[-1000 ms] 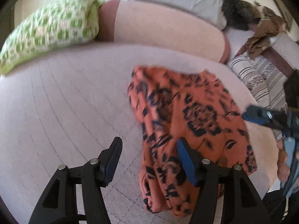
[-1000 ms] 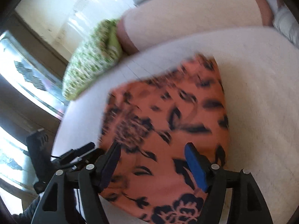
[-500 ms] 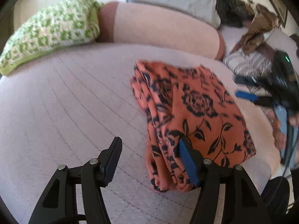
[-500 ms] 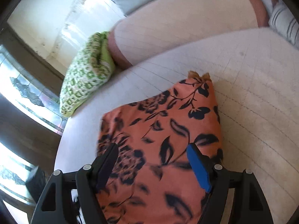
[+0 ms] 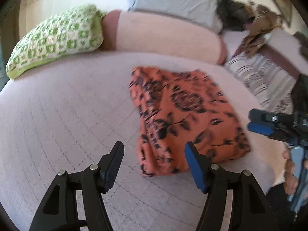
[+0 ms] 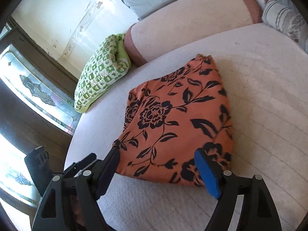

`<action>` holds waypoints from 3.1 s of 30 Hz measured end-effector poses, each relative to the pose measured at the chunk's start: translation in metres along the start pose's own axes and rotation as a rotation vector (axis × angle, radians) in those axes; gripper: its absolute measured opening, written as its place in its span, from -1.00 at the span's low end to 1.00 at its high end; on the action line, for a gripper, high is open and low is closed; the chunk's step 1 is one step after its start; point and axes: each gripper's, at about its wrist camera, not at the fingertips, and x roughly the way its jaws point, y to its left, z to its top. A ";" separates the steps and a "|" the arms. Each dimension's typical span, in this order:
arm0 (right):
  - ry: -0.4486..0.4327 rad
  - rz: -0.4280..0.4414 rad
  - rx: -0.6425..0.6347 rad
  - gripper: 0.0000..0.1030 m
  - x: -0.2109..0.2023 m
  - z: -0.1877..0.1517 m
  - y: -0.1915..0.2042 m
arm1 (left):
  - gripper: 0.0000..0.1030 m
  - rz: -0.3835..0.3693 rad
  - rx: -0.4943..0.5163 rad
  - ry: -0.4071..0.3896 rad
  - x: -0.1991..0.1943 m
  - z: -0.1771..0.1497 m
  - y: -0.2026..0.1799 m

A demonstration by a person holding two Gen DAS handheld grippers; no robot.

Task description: Fold small clothes

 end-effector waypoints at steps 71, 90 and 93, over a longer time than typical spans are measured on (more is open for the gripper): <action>-0.185 -0.472 -0.344 1.00 -0.111 -0.092 0.066 | 0.68 0.166 -0.020 -0.141 -0.134 -0.021 -0.074; -0.175 -0.498 -0.377 1.00 -0.108 -0.076 0.074 | 0.79 0.164 -0.010 -0.147 -0.132 -0.009 -0.086; -0.174 -0.500 -0.375 1.00 -0.107 -0.075 0.076 | 0.81 0.160 -0.008 -0.156 -0.132 -0.007 -0.088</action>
